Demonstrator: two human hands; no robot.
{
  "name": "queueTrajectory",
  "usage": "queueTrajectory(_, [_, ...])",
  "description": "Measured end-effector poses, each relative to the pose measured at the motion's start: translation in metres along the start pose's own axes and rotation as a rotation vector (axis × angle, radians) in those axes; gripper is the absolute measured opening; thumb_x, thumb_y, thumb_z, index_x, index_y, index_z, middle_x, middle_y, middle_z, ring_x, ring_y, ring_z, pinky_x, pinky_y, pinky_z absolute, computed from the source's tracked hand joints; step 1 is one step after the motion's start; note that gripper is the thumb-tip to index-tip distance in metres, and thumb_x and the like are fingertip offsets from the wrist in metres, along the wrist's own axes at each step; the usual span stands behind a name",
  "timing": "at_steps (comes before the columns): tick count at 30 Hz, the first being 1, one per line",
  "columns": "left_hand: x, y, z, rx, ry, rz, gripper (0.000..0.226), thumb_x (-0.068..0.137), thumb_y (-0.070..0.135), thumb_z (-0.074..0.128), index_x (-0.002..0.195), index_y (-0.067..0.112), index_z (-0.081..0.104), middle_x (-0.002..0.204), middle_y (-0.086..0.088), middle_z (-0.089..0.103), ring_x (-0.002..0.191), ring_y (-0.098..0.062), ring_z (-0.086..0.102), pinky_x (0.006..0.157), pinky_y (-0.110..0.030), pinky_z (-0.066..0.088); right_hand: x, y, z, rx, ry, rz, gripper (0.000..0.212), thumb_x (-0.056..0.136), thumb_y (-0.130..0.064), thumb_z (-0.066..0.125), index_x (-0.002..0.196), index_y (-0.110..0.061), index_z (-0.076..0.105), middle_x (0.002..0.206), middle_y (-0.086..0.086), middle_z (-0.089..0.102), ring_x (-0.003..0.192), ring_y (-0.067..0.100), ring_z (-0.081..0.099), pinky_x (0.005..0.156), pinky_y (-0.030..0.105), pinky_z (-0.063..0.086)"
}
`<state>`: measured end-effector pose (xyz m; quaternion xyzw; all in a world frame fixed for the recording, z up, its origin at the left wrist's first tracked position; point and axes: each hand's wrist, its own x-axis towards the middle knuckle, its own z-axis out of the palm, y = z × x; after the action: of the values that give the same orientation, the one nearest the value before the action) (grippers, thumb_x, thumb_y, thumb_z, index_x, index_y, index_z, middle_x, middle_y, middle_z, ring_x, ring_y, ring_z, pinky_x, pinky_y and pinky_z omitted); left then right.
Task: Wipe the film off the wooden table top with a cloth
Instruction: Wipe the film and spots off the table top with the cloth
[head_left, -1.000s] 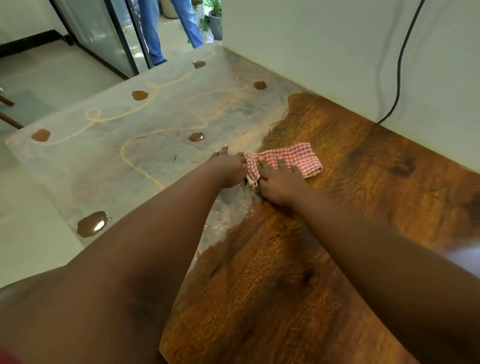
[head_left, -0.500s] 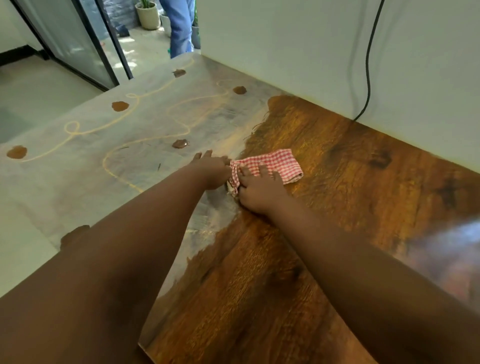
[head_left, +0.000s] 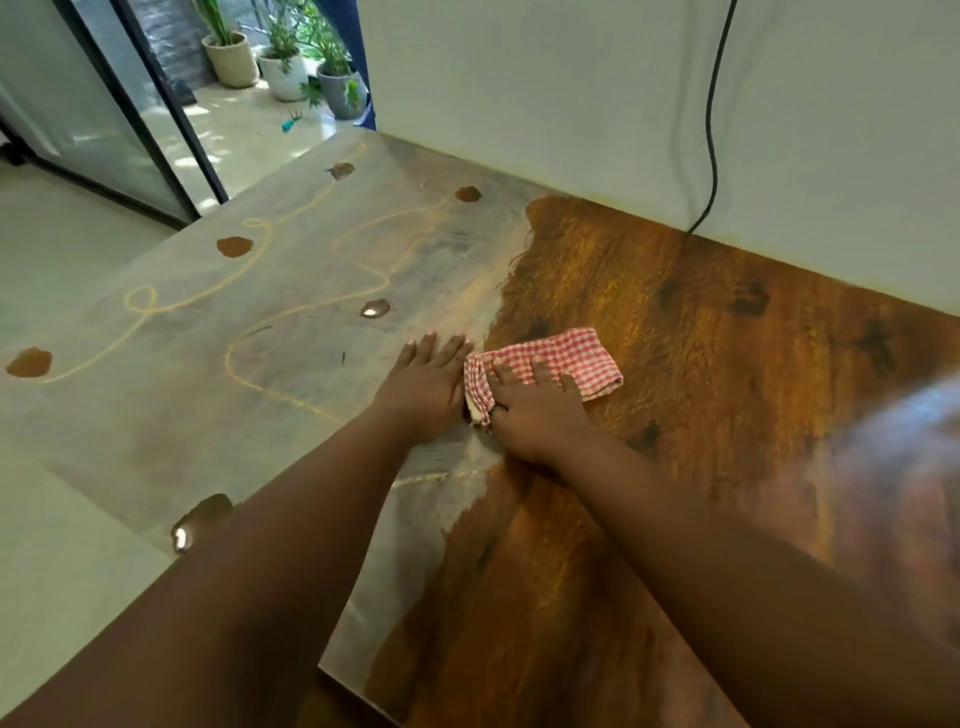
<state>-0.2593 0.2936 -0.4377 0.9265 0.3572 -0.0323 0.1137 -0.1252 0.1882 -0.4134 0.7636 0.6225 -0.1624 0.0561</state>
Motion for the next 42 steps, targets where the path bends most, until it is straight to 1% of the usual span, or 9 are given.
queueTrajectory(7, [-0.007,-0.026,-0.008,0.004,-0.044,0.132,0.055,0.103,0.034,0.020,0.153,0.021,0.004,0.161,0.001,0.002,0.148,-0.021,-0.002,0.118,-0.036,-0.001,-0.061,-0.002,0.012,-0.023,-0.042,-0.059,0.054,0.099,-0.042,0.023,0.149,-0.041,0.003,0.159,-0.012,0.005,0.146,0.025,0.001,0.114,0.048,0.004])
queueTrajectory(14, [-0.011,-0.030,0.003,-0.060,0.045,0.149,0.056,0.102,0.040,0.015,0.153,0.020,0.006,0.161,0.001,0.004,0.147,-0.019,-0.004,0.116,-0.034,-0.005,-0.027,-0.042,0.008,0.029,-0.003,0.236,0.056,0.099,-0.042,0.021,0.151,-0.032,0.002,0.160,-0.007,-0.001,0.145,0.034,-0.002,0.113,0.057,0.004])
queueTrajectory(18, [-0.011,-0.030,0.003,-0.056,0.014,0.156,0.056,0.102,0.040,0.015,0.153,0.020,0.003,0.161,0.000,0.002,0.147,-0.020,-0.006,0.115,-0.033,-0.006,-0.054,-0.064,0.021,0.025,-0.008,0.121,0.056,0.099,-0.040,0.021,0.152,-0.031,0.004,0.160,-0.006,-0.002,0.145,0.031,-0.004,0.113,0.054,0.000])
queueTrajectory(22, [-0.011,-0.028,0.002,-0.055,0.009,0.143,0.054,0.103,0.036,0.015,0.153,0.020,0.003,0.161,0.001,0.001,0.147,-0.020,-0.006,0.115,-0.033,-0.009,-0.112,-0.057,0.032,0.016,-0.079,0.013,0.059,0.092,-0.047,0.013,0.148,-0.044,-0.002,0.159,-0.013,-0.002,0.145,0.024,-0.008,0.113,0.047,-0.004])
queueTrajectory(25, [-0.009,-0.027,0.001,-0.047,0.010,0.143,0.055,0.102,0.035,0.017,0.153,0.019,0.005,0.161,0.000,0.002,0.147,-0.021,-0.005,0.116,-0.034,-0.007,-0.118,-0.050,0.027,0.016,-0.081,0.061,0.052,0.099,-0.044,0.019,0.148,-0.046,0.000,0.159,-0.014,0.001,0.146,0.024,-0.006,0.114,0.047,-0.002])
queueTrajectory(29, [-0.008,-0.031,-0.002,-0.042,-0.018,0.181,0.055,0.103,0.035,0.019,0.153,0.018,0.006,0.161,-0.001,0.003,0.147,-0.023,-0.004,0.117,-0.036,-0.004,-0.099,-0.085,0.026,0.088,-0.062,0.203,0.055,0.099,-0.044,0.021,0.150,-0.038,0.001,0.160,-0.007,-0.002,0.145,0.032,-0.008,0.114,0.055,-0.001])
queueTrajectory(35, [-0.010,-0.037,-0.005,-0.029,-0.028,0.223,0.055,0.103,0.037,0.016,0.153,0.018,0.005,0.161,-0.002,0.003,0.148,-0.023,-0.003,0.118,-0.037,-0.003,-0.142,-0.119,0.050,0.088,-0.080,0.030,0.058,0.089,-0.052,0.004,0.145,-0.048,-0.007,0.157,-0.014,-0.005,0.142,0.025,-0.017,0.108,0.048,-0.018])
queueTrajectory(38, [-0.011,-0.037,-0.004,-0.025,-0.012,0.229,0.055,0.103,0.037,0.016,0.153,0.017,0.006,0.161,-0.003,0.004,0.148,-0.024,-0.002,0.118,-0.038,-0.002,-0.162,-0.105,0.049,0.076,-0.101,0.040,0.054,0.090,-0.055,0.004,0.141,-0.056,-0.009,0.156,-0.019,0.001,0.143,0.020,-0.013,0.110,0.043,-0.014])
queueTrajectory(42, [-0.010,-0.037,-0.002,-0.020,-0.009,0.232,0.056,0.103,0.037,0.015,0.153,0.016,0.006,0.161,-0.003,0.002,0.147,-0.024,-0.003,0.118,-0.038,-0.002,-0.142,-0.108,0.041,0.074,-0.089,0.153,0.054,0.096,-0.048,0.016,0.146,-0.049,-0.004,0.159,-0.014,0.002,0.146,0.027,-0.006,0.113,0.051,-0.004])
